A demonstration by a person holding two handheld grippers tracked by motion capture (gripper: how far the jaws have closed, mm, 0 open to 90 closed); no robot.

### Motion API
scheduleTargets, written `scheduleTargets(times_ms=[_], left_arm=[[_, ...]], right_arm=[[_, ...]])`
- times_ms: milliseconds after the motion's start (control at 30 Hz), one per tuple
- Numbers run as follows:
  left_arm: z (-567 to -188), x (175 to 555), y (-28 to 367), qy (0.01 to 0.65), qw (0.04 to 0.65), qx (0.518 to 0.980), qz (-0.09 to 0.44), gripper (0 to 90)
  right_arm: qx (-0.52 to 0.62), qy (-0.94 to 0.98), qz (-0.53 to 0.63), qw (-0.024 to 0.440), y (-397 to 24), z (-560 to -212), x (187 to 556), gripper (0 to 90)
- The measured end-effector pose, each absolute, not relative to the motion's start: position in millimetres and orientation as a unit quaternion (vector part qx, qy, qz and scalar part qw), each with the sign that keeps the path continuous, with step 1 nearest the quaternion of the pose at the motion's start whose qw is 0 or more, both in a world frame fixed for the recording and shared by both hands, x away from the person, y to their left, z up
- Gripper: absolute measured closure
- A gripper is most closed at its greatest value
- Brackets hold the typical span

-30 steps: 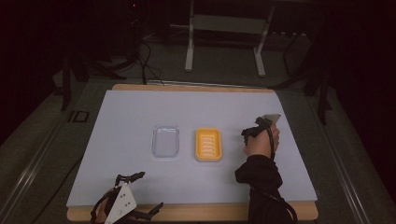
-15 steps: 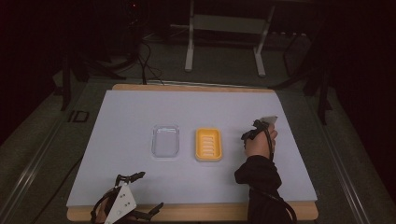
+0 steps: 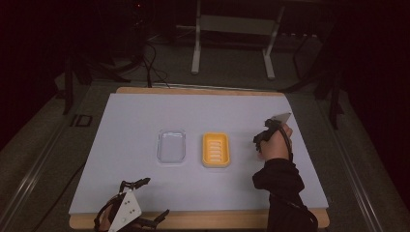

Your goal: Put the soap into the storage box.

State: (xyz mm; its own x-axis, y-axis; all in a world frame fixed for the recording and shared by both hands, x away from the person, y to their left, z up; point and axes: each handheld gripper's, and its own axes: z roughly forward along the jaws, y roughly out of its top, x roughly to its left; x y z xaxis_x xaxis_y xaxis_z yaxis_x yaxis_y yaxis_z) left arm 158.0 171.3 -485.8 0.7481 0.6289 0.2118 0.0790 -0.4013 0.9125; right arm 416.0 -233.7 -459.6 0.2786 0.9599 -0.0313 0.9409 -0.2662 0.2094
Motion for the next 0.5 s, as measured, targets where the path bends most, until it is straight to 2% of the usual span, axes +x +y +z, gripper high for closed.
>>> scheduleTargets(times_ms=[500], left_arm=[[-486,158,171,0.223,0.499,0.790,0.276,0.5]], right_arm=[[0.755,0.646,0.067,0.088,-203,-424,406,37.8]])
